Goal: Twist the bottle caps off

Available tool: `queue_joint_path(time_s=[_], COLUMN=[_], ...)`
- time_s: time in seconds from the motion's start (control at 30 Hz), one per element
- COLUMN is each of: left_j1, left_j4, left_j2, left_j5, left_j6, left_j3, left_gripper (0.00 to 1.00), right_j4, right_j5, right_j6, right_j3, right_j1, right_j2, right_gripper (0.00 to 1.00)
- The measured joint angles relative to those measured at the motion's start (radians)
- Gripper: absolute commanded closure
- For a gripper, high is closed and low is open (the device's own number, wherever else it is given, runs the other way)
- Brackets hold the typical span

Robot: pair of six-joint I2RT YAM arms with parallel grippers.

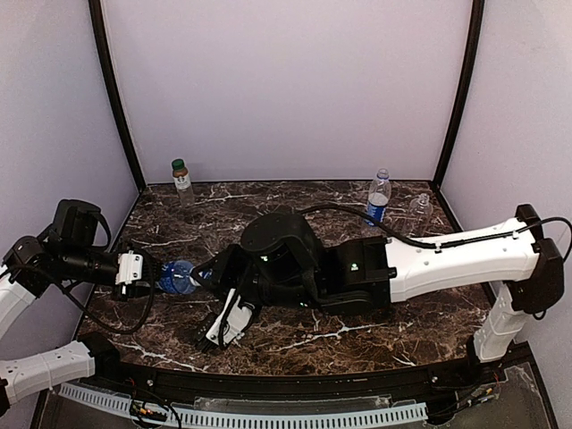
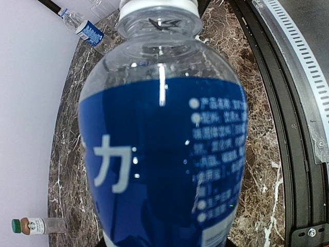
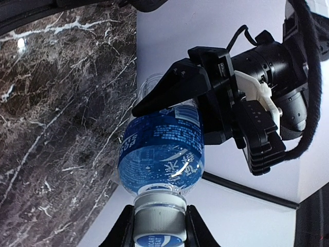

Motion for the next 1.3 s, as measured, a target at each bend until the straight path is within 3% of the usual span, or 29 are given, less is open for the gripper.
queue_joint_path(time_s=[0.07,0.13,0.23,0.3,0.33,0.53,0.73,0.9,1.0,1.13,1.3], left_j1=[0.001,0.002,0.003,-0.002,-0.006,-0.010,-0.010,-0.010,-0.010,-0.013,-0.013], left_j4=[-0.002,-0.002,0.000,0.014,0.021,0.097,0.216,0.330,0.397,0.499,0.580], left_j2=[0.000,-0.002,-0.004,-0.004,-0.004,-0.007,-0.016,-0.047,-0.061,-0.074,-0.075], left_j5=[-0.008,-0.016,-0.031,-0.007,0.004,0.004,-0.088,-0.199,-0.269,-0.390,-0.480], left_j6=[-0.003,-0.011,-0.025,-0.044,-0.054,-0.114,-0.173,-0.183,-0.160,-0.101,-0.038], left_j3=[0.000,0.000,0.000,0.000,0.000,0.000,-0.006,-0.041,-0.069,-0.115,-0.128], left_gripper=[0.85,0.85,0.85,0.85,0.85,0.85,0.85,0.85,0.85,0.85,0.85], right_j4=[0.040,0.090,0.143,0.196,0.224,0.328,0.243,0.153,0.129,0.103,0.020], right_j5=[0.005,0.010,0.019,0.031,0.039,0.070,0.029,-0.135,-0.247,-0.287,-0.294], right_j6=[-0.074,-0.119,-0.137,-0.125,-0.109,0.027,0.341,0.799,1.165,1.598,1.894], right_j3=[-0.021,-0.048,-0.075,-0.081,-0.081,-0.098,-0.109,-0.040,0.045,0.169,0.319], right_j1=[0.000,0.000,0.000,-0.001,-0.001,-0.007,-0.019,-0.097,-0.201,-0.286,-0.283], right_j2=[-0.001,-0.001,-0.001,0.001,0.001,-0.013,-0.085,-0.128,-0.126,-0.093,0.015], right_gripper=[0.99,0.83,0.31,0.05,0.02,0.01,0.01,0.01,0.01,0.02,0.11])
